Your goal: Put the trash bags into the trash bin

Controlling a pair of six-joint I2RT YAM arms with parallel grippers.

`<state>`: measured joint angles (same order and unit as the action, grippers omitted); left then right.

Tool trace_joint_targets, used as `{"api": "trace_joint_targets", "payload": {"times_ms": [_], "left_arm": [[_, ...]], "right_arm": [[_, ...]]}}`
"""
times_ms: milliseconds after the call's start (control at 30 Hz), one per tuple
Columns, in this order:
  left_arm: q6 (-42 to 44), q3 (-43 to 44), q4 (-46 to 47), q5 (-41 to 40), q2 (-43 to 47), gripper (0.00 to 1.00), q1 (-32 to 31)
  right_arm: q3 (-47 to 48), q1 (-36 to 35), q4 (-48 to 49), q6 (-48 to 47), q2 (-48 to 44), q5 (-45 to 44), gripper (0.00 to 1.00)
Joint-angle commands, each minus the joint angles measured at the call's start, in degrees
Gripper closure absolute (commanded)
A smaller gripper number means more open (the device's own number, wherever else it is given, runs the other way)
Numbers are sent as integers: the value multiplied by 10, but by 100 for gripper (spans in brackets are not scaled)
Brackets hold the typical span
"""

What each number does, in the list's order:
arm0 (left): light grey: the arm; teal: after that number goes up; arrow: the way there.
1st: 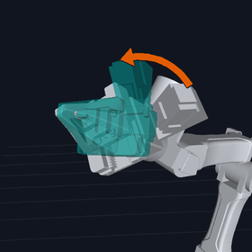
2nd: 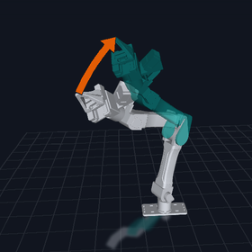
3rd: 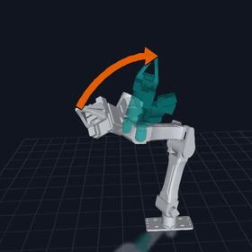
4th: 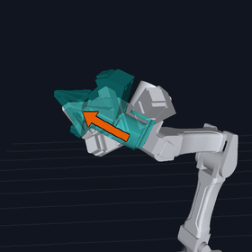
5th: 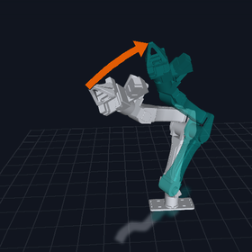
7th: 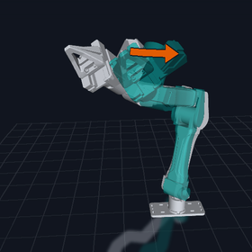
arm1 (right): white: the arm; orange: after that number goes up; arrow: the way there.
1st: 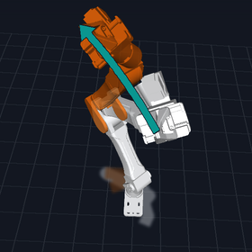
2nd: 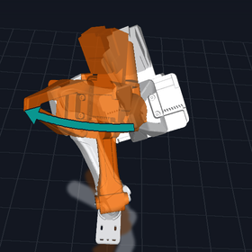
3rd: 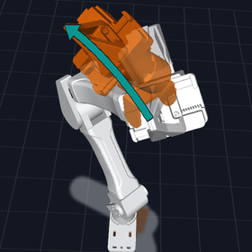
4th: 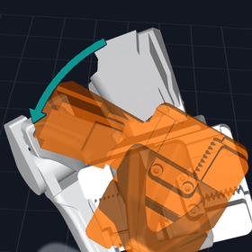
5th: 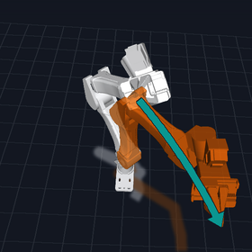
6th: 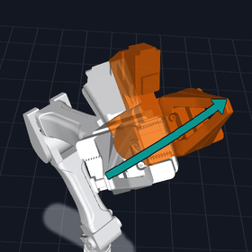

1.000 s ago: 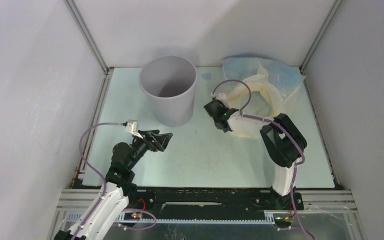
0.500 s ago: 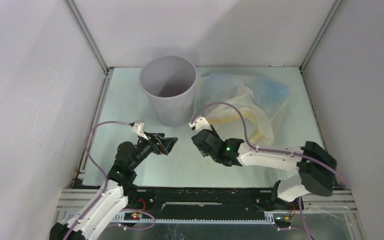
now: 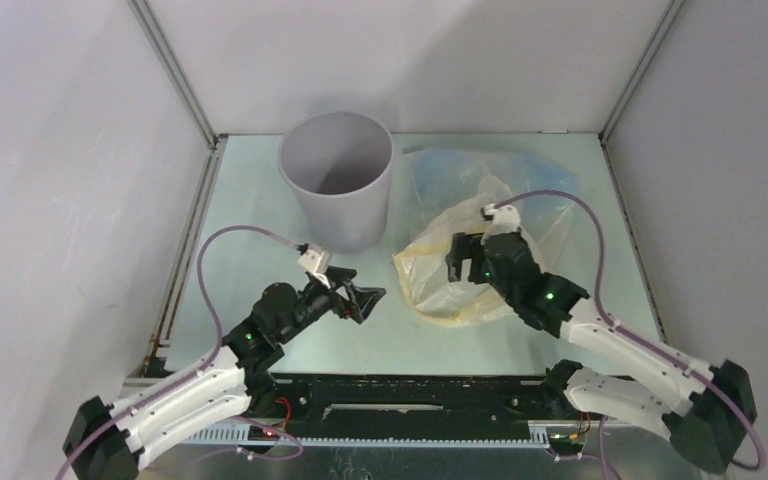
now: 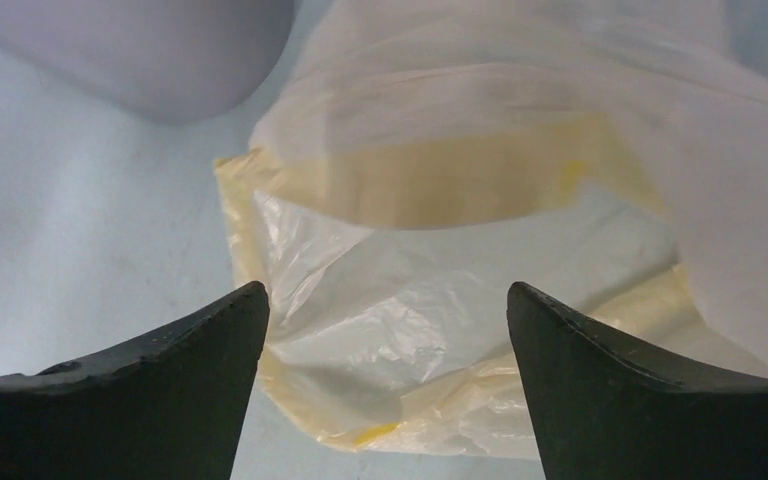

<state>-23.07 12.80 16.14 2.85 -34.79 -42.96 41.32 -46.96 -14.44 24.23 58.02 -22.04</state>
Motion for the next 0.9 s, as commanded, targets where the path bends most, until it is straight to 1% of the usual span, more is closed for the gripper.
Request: {"api": "trace_joint_targets", "payload": {"times_ms": [0,133,333,567,633,700,733,800,867], "left_arm": [[67,88,-11,-111,-79,0,-65],[98,177,-36,-138,-199,0,-98],[139,350,-127,-108,-389,0,-99],[160,491,-156,-119,-532,0,-100],[167,535,-180,-118,-571,0,-100],[173,573,-194,-120,-602,2,-100],[179,591,-200,-122,-616,13,-100],[181,635,-221,-158,-642,41,-100],[183,665,-239,-185,-661,72,-100]], "right_arm": [[-21,71,3,82,-69,60,7],[-31,109,-14,112,-130,59,6],[-36,137,-49,118,-189,50,7],[-74,147,-70,120,-248,49,8],[-86,148,-61,109,-258,69,9],[-101,147,-41,89,-267,102,13],[-109,147,-29,78,-272,119,15],[-130,147,5,53,-282,150,19],[-171,147,46,35,-293,162,25]]}}
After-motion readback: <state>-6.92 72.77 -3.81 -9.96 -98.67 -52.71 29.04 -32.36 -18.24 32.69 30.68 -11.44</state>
